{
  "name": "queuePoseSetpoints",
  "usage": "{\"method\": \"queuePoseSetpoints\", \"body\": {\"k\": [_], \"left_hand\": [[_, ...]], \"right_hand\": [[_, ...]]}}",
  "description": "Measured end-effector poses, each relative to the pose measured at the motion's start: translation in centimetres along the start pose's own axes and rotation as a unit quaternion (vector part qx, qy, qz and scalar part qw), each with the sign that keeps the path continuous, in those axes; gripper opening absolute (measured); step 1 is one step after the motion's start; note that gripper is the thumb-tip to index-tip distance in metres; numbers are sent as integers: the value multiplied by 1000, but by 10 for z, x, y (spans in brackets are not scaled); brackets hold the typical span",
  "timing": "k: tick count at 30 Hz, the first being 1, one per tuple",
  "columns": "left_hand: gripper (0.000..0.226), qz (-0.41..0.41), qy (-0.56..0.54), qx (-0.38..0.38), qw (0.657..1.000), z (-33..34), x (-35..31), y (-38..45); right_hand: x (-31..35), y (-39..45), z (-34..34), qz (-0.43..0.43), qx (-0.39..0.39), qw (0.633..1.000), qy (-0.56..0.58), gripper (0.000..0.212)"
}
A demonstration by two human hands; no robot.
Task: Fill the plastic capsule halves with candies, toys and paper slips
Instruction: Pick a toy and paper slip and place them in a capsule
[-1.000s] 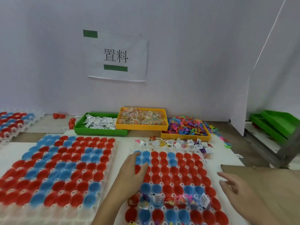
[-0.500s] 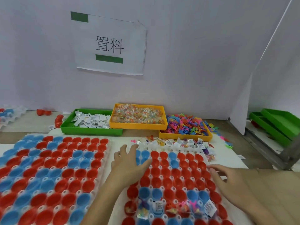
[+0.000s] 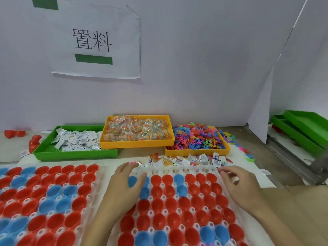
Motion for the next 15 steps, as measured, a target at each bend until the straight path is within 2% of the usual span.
{"method": "queuePoseSetpoints", "body": {"k": [3, 6, 11, 15], "left_hand": [[27, -11, -68, -36, 997, 1, 0, 0], [24, -19, -98, -56, 993, 1, 0, 1], [22, -17, -98, -64, 993, 1, -1, 1], [20, -12, -97, -69, 993, 1, -1, -1]], "right_hand": [[9, 25, 1, -24, 13, 999, -30, 15], [18, 56, 15, -33, 94, 990, -98, 16], [30, 87, 47, 41, 194, 967, -160, 12], [32, 93, 58, 59, 195, 968, -144, 16]]}}
Point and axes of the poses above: each hand's wrist, its own y-axis towards the middle knuckle, its own z-axis out of the palm, x = y × z, the point moved 1 cm from there along y, towards the middle knuckle, and after that the axes turned 15 degrees about y, right-handed, at the moved point
